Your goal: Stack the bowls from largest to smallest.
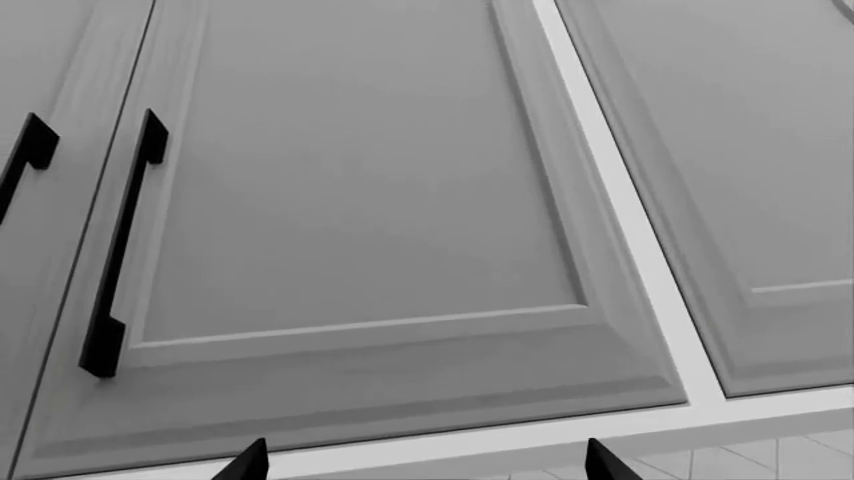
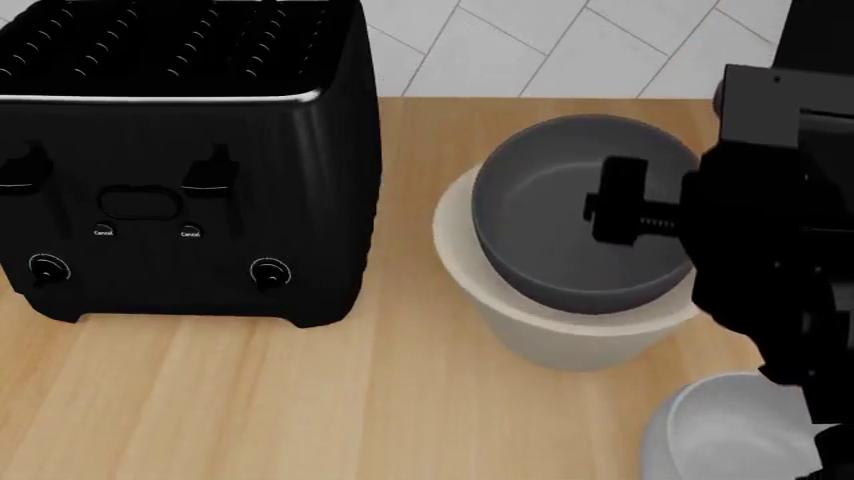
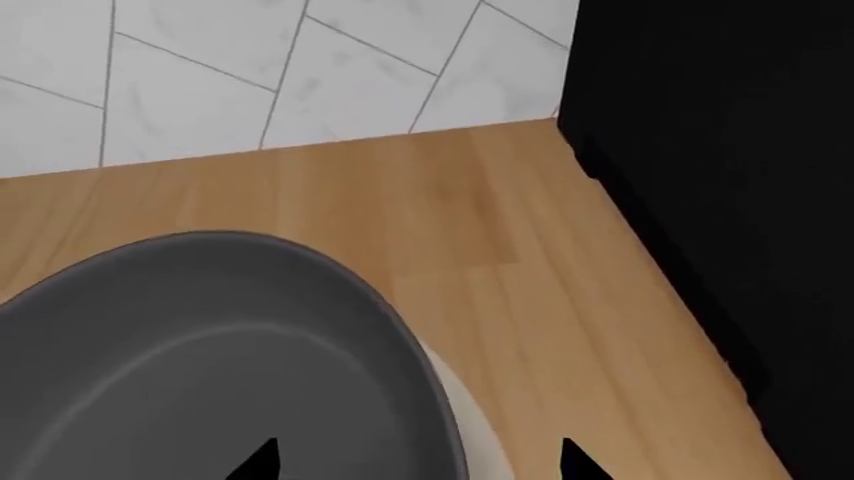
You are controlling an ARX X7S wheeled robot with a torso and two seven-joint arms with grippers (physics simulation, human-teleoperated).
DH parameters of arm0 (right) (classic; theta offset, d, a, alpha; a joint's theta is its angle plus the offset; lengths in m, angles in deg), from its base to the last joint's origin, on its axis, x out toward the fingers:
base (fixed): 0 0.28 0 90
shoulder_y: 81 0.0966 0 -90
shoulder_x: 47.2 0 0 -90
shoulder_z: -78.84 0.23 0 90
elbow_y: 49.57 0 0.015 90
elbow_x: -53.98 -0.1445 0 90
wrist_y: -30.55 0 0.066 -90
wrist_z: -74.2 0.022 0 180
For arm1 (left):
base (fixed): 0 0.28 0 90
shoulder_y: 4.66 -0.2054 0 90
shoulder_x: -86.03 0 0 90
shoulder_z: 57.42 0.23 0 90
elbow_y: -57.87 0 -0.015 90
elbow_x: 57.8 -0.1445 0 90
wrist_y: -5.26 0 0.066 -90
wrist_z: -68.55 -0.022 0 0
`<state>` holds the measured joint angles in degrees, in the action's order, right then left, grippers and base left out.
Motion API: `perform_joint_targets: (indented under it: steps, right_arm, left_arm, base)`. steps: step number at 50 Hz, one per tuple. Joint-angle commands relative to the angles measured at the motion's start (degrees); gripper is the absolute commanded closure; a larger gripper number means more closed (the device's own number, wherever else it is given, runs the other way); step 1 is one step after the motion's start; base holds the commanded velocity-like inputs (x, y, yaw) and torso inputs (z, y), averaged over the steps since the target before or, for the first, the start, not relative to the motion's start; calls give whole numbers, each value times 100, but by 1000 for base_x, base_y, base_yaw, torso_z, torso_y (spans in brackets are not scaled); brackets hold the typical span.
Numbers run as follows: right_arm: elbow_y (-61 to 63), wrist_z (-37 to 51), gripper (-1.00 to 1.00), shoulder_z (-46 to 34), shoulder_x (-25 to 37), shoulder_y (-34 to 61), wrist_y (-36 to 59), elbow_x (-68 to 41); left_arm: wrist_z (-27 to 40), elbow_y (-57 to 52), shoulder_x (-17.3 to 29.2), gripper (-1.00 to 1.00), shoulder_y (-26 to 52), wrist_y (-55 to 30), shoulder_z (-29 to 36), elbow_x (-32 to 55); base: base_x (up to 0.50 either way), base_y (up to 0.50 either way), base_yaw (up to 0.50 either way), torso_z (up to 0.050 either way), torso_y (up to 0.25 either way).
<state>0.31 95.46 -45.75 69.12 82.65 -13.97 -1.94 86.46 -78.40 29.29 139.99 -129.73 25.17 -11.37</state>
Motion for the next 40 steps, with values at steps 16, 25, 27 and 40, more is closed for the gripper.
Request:
perform_joint_targets:
  steps: [16,25,27,40]
  right_arm:
    - [1328,702,-100,264,374,295,798,-501]
    - [2534,1395,-100,580,821,256,1532,-1158]
    - [2872,1630,-100,719,996,225,1751,-1408]
    - [4163,2965,-100,1369,1582,-233,2571,-2923]
  left_arm:
    - [47,-53,20,-100,-68,59,-60,103]
    - [-28,-17,-36,-100,-177,210,-4,21]
    - [-44,-10,-63,-100,-234,270,11,-27]
    - [-80,10,-116,-100,-392,425,17,-85]
  base:
    - [0,0,0,0,0]
    - [0,0,0,0,0]
    - [0,0,0,0,0]
    - [0,0,0,0,0]
